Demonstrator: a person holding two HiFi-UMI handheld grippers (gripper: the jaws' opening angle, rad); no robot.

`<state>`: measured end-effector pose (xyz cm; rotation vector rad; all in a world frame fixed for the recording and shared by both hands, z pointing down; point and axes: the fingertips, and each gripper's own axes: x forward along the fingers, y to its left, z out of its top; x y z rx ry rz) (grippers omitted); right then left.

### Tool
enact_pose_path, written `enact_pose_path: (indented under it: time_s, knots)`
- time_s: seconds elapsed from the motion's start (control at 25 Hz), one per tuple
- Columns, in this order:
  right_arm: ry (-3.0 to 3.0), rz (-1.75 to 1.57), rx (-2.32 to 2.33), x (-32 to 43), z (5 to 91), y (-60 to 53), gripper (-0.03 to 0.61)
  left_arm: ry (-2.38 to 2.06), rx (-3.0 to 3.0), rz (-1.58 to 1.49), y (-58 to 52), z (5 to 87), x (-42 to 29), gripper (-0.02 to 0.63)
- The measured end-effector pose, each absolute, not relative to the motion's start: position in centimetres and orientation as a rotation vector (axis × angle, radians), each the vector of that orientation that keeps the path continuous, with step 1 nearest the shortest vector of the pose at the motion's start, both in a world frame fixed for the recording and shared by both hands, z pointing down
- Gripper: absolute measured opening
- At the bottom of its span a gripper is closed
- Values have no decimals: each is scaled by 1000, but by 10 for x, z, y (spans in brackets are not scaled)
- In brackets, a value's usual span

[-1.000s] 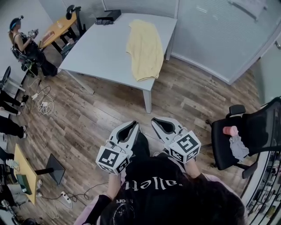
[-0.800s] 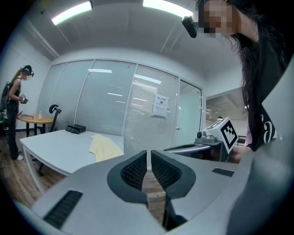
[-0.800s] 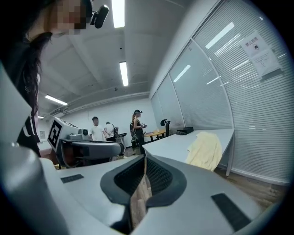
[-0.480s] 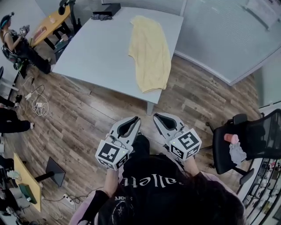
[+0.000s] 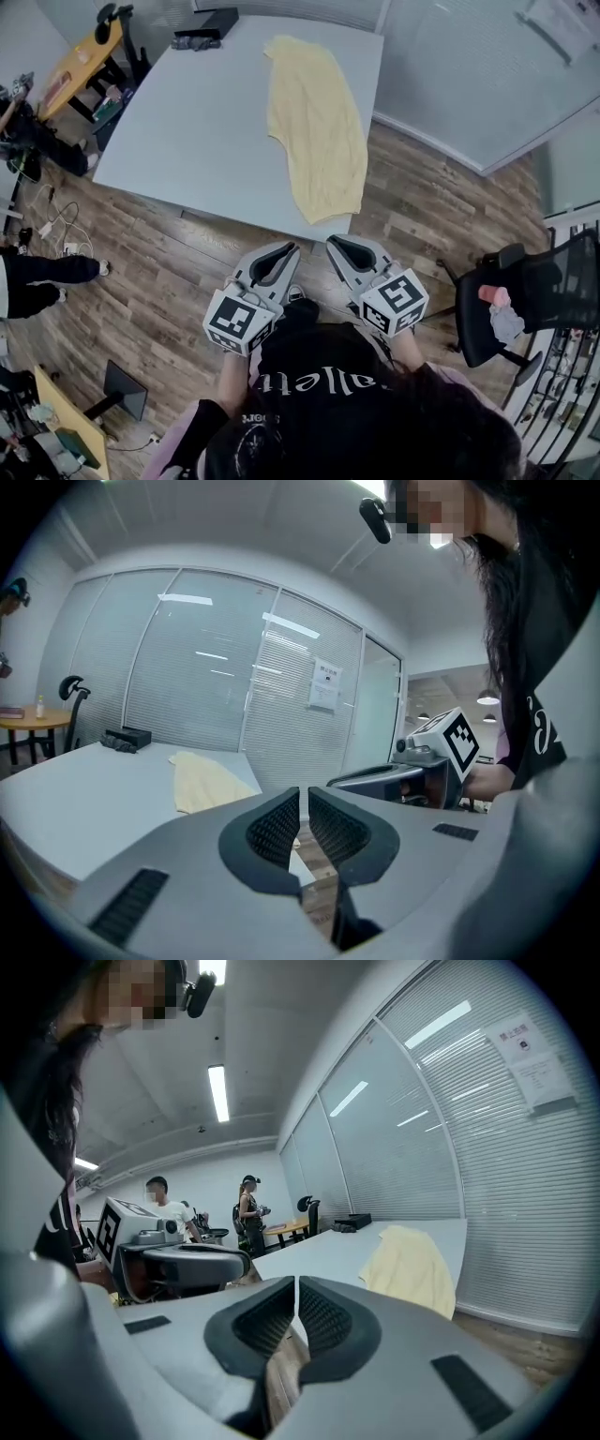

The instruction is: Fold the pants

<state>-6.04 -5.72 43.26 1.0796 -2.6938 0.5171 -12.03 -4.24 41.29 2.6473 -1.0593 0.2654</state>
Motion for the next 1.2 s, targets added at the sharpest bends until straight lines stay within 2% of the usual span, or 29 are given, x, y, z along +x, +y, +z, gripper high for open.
enact_pose_path:
  time_s: [0.56,1.04,1.08,1.16,1.2]
  knots:
    - [-2541,587,1240,-35,464,-89,29,-879,2651,414,-82,465,-108,49]
    - [-2352,695,1168,30,557,-146,33,-896,2552,701,-120,552,-84,51]
    - [-2340,715,1146,33,567,-150,43,-897,2534,731,-123,561,-83,51]
    - [-2311,748,1098,38,586,-158,126,-901,2498,787,-128,578,-81,54]
    - [-2295,760,1083,42,595,-162,144,-903,2482,808,-131,586,-79,60]
